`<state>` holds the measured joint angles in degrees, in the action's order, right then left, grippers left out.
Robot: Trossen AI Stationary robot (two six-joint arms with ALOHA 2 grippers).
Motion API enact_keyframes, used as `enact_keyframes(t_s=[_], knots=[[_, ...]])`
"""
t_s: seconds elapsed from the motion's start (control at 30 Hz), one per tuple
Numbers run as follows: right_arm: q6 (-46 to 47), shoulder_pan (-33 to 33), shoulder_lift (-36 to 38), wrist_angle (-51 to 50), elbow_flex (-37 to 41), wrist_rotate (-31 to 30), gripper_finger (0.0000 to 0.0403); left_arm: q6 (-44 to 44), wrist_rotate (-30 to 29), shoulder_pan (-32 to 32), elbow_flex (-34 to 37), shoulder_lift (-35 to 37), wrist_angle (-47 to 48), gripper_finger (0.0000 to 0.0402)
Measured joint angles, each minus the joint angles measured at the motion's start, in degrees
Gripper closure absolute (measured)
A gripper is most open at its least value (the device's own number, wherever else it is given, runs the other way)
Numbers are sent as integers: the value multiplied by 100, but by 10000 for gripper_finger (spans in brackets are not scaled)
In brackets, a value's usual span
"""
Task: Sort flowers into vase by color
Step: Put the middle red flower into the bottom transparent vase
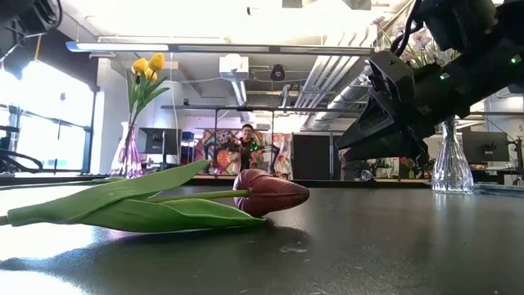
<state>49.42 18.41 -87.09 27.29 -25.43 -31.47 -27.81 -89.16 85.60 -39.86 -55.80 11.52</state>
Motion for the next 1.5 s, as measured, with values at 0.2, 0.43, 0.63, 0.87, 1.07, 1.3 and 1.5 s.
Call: enact_keyframes(t_s=[0.2, 0.43, 0.63, 0.87, 1.07, 1.3, 1.5], knots=[[207, 0, 0, -4, 0, 1, 269, 1645, -96, 565, 0, 366, -1641, 401], [354, 0, 0, -4, 0, -1, 269, 3414, -85, 756, 0, 535, -3556, 402], [472, 0, 0, -73, 0, 21, 269, 3438, 636, 741, 0, 511, -4152, 401], [478, 0, 0, -92, 0, 23, 269, 2749, 748, 629, 0, 301, -4090, 401], [609, 0, 0, -152, 0, 23, 269, 2747, 721, 645, 0, -126, -4082, 401], [668, 19, 0, -170, 0, 21, 269, 2894, -73, 1119, 0, -344, -3970, 401], [736, 189, 0, -177, 0, -3, 269, 2660, -88, 1226, 0, -348, -3635, 401]])
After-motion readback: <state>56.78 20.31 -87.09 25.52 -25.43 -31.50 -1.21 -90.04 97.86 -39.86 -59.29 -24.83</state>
